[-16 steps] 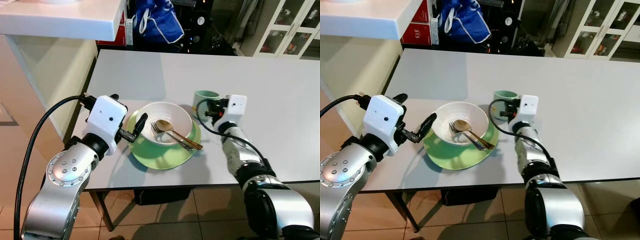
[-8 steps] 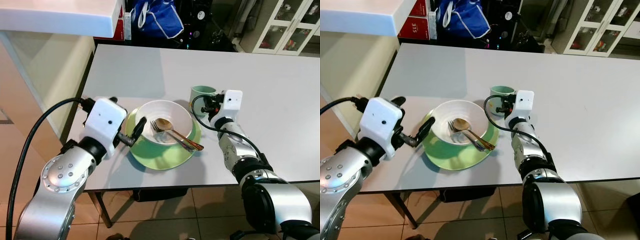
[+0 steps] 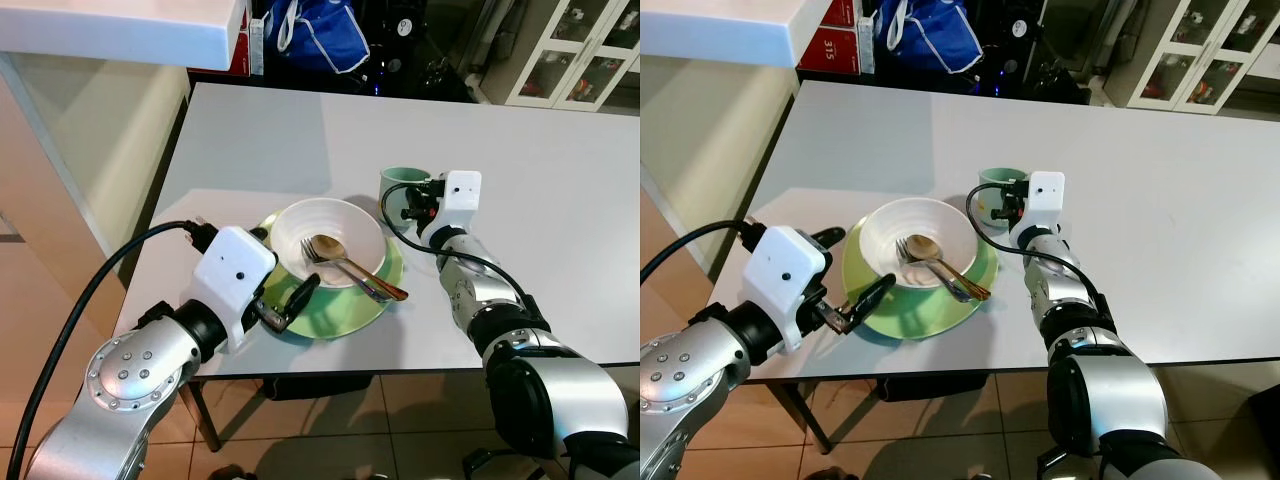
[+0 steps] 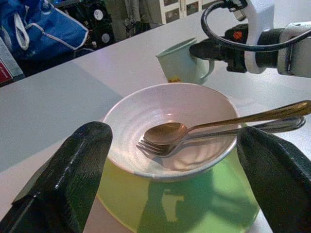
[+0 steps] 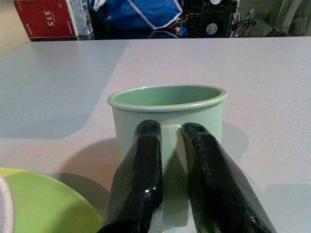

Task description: Setting the table

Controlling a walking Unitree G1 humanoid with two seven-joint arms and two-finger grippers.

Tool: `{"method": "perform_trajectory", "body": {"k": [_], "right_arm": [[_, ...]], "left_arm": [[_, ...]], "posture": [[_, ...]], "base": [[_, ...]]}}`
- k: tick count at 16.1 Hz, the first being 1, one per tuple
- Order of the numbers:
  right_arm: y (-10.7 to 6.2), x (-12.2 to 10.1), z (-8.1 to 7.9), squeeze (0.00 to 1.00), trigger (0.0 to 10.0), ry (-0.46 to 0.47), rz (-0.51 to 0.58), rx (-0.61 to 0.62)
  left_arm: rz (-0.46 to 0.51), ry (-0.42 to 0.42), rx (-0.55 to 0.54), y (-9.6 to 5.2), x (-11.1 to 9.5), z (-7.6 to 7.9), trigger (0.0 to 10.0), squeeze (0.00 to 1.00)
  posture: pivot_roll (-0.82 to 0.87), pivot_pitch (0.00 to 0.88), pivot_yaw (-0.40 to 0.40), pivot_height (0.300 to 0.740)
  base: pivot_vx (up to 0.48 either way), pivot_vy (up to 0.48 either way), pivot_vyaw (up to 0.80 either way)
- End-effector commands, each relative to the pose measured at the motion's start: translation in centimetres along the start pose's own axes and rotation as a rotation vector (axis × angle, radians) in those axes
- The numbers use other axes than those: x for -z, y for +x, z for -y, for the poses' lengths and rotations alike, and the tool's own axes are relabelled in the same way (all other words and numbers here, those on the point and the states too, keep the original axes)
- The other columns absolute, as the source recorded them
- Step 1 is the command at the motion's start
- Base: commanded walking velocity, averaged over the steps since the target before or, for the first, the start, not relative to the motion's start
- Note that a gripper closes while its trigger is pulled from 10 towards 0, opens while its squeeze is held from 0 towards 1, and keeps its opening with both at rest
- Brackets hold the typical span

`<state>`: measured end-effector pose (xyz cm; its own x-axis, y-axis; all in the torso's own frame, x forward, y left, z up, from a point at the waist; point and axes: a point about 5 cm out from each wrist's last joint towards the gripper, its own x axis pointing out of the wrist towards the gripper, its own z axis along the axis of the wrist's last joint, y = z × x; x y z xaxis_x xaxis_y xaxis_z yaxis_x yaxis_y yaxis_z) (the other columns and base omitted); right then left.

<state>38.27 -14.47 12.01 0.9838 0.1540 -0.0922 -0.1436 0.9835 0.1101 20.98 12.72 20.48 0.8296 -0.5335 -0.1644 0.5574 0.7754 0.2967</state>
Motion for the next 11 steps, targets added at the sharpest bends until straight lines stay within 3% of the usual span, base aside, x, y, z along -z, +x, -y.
{"method": "perform_trajectory", "body": {"k": [1,2,3,4,11], "right_arm": [[-1.91,5.35,0.67,0.0,10.0,0.028,-0.254,0.039],[-1.99,5.54,0.71,0.0,10.0,0.042,-0.265,0.041],[-2.0,5.61,0.65,0.21,10.0,0.058,-0.272,0.034],[-1.99,5.59,0.66,1.0,10.0,0.063,-0.274,0.034],[-1.67,4.67,1.23,1.0,10.0,0.053,-0.248,0.044]], "left_arm": [[0.011,0.008,0.0,-0.06,-0.41,0.12,10.0,0.0],[0.01,0.008,-0.005,-0.15,-0.46,0.01,10.0,0.0],[0.007,0.011,-0.012,-0.25,-0.47,-0.1,10.0,0.0],[0.006,0.01,-0.019,-0.3,-0.49,-0.15,10.0,0.0],[0.006,0.016,-0.046,-0.06,-0.5,-0.51,10.0,0.0]], "posture": [[0.2,0.108,-0.103,0.74],[0.2,0.108,-0.105,0.74],[0.2,0.108,-0.104,0.74],[0.2,0.108,-0.104,0.74],[0.2,0.082,-0.107,0.74]], "base": [[0.0,0.0,0.0],[0.0,0.0,0.0],[0.0,0.0,0.0],[0.0,0.0,0.0],[0.0,0.0,0.0]]}}
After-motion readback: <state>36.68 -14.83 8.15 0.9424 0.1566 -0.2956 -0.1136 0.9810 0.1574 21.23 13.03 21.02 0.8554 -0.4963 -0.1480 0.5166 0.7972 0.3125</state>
